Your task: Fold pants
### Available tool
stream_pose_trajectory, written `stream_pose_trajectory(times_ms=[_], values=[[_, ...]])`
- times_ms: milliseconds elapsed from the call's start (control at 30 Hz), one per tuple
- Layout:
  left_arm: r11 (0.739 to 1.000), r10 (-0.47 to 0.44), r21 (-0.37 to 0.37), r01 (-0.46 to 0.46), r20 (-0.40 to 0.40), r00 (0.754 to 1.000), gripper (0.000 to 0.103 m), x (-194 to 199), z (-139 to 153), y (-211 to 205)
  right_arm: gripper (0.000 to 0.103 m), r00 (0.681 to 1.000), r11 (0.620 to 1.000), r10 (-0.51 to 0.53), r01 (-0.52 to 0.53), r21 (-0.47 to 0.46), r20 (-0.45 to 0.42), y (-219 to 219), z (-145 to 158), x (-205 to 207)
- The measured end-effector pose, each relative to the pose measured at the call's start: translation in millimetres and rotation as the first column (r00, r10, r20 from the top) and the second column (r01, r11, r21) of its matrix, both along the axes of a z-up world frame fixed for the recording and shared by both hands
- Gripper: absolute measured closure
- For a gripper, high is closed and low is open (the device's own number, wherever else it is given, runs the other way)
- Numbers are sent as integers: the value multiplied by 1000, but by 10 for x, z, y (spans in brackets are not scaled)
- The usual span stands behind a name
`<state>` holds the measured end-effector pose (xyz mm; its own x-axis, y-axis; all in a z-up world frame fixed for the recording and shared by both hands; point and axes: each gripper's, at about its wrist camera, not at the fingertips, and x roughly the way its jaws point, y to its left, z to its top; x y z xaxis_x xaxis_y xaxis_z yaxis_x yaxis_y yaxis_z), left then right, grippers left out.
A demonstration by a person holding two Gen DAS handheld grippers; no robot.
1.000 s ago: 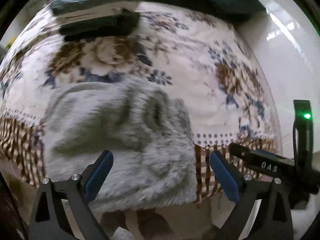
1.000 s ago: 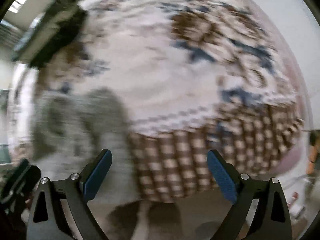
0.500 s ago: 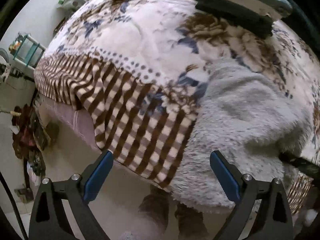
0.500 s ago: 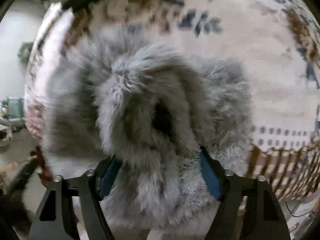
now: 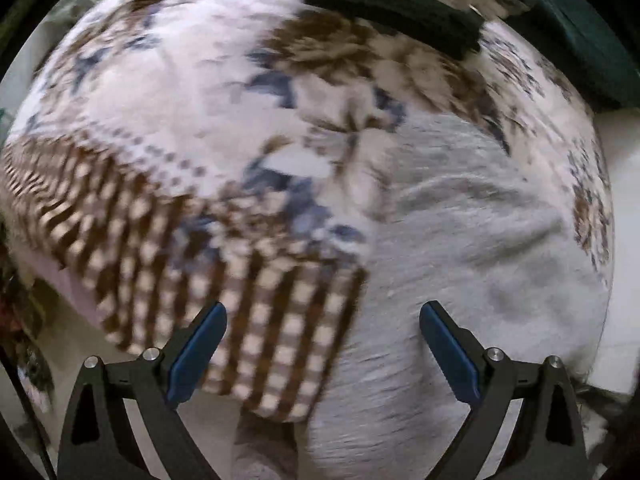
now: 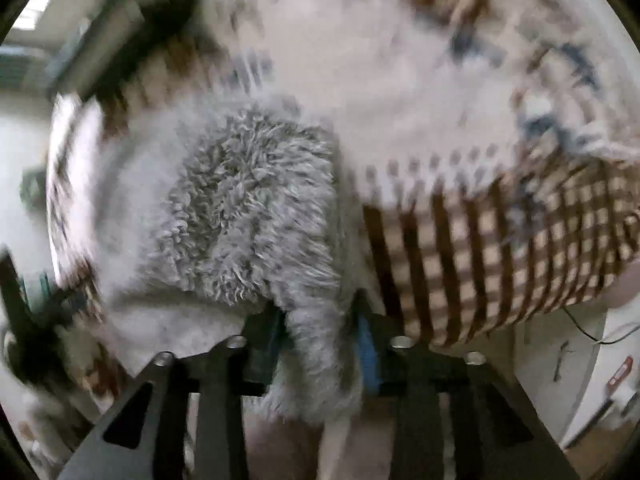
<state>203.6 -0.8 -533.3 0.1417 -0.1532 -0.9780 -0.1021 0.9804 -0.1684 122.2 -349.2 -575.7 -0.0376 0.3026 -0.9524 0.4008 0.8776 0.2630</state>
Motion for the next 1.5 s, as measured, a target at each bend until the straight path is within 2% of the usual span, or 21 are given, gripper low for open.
stream_pose_trajectory(times_ms=[67, 133, 200, 300, 367, 400, 433, 467, 500, 567, 667, 767, 833, 900, 1000, 1100, 1167, 1233, 1267, 1467, 1500], values=[[999, -24, -26, 24, -1, 1000, 4, 112, 4, -75, 60, 995, 991, -99, 100, 90, -20, -117, -95, -21], [998, -40, -43, 40, 9, 999, 4, 226, 51, -115, 54, 977, 961, -204, 190, 200, 57, -231, 33, -1], [997, -52, -59, 53, 27, 998, 4, 398, 88, -134, 22, 947, 939, -290, 253, 233, 137, -339, 170, 73], [995, -58, -85, 61, 41, 997, 4, 728, 25, -187, 20, 919, 906, -362, 306, 293, 159, -481, 39, 311], [988, -91, -126, 91, 4, 996, 5, 965, -179, -272, 20, 928, 886, -357, 298, 355, 111, -515, -241, 527], [981, -113, -161, 108, -28, 993, 10, 1078, -337, -329, 20, 936, 880, -345, 295, 373, 73, -555, -365, 641], [972, -132, -202, 120, -48, 990, 25, 1140, -451, -369, 25, 937, 857, -348, 308, 412, 23, -521, -544, 730], [965, -136, -235, 114, -80, 987, 61, 1217, -619, -402, 57, 935, 838, -354, 309, 449, 17, -478, -641, 806], [970, -135, -217, 112, -97, 986, 65, 1250, -684, -404, 73, 943, 860, -331, 287, 421, 34, -456, -637, 873], [967, -101, -242, 76, -92, 991, 69, 1301, -755, -312, 75, 943, 891, -320, 265, 369, 96, -467, -581, 927], [944, -23, -330, -23, -134, 991, 69, 1295, -838, -123, 76, 942, 920, -307, 258, 294, 133, -468, -660, 1028], [916, 42, -386, -114, -191, 981, 69, 1259, -945, 27, 74, 954, 931, -273, 228, 284, 127, -482, -783, 1137], [903, 62, -407, -137, -192, 979, 65, 1237, -869, 86, 64, 965, 930, -225, 172, 326, 133, -456, -703, 1173], [910, 47, -401, -106, -153, 987, 58, 1203, -657, 96, 31, 962, 922, -216, 145, 358, 168, -484, -500, 1105], [929, -2, -370, -24, -70, 998, 47, 1134, -413, 1, 23, 958, 944, -209, 144, 297, 199, -557, -160, 814], [938, -48, -346, 26, -56, 997, 47, 1127, -444, -129, 23, 961, 913, -256, 207, 353, 101, -508, -219, 392], [942, -58, -335, 37, -51, 997, 47, 1128, -505, -185, 26, 974, 899, -227, 207, 385, 7, -313, -393, 124], [948, -53, -315, 35, -48, 997, 47, 1118, -557, -186, 72, 987, 923, -160, 159, 350, -27, -85, -557, -63], [952, -48, -303, 29, -53, 997, 47, 1114, -590, -181, 79, 989, 931, -144, 151, 333, -44, -17, -642, -133], [941, -15, -337, -18, -95, 995, 47, 1060, -701, -103, 80, 952, 909, -296, 307, 280, -82, -334, -815, -439], [939, -14, -343, -18, -91, 996, 47, 1050, -667, -97, 72, 960, 913, -267, 280, 297, -84, -310, -796, -404]])
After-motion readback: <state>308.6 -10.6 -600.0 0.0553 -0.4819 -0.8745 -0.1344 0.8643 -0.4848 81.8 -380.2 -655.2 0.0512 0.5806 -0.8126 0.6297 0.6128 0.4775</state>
